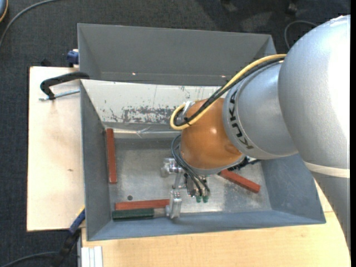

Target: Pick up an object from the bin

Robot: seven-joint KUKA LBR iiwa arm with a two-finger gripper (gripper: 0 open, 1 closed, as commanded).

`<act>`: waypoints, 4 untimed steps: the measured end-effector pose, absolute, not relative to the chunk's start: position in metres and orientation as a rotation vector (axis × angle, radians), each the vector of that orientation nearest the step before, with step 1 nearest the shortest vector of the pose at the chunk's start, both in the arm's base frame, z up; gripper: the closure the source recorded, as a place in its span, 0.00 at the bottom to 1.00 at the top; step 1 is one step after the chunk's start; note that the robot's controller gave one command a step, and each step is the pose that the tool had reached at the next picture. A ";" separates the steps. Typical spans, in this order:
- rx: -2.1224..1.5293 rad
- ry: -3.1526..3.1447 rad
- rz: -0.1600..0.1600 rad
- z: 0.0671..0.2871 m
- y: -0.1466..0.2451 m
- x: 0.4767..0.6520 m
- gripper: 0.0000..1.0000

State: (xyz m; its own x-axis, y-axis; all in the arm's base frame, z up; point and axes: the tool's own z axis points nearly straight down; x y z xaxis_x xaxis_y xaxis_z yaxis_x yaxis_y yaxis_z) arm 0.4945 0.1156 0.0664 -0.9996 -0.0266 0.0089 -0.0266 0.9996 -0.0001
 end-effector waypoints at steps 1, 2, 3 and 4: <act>0.039 -3.144 -0.004 0.072 0.116 0.498 1.00; 0.039 -3.143 -0.003 0.071 0.116 0.498 0.00; 0.184 -3.146 0.006 0.115 -0.003 0.529 0.00; -0.146 -3.146 0.003 0.087 -0.088 0.567 0.00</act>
Offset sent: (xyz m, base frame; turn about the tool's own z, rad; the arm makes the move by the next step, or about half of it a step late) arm 0.0000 0.0000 0.0000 0.0000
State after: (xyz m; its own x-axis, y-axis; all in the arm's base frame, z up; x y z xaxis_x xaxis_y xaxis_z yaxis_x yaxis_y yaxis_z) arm 0.5667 -0.0881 0.0871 -0.9957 0.0924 -0.0076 0.0925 0.9957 -0.0017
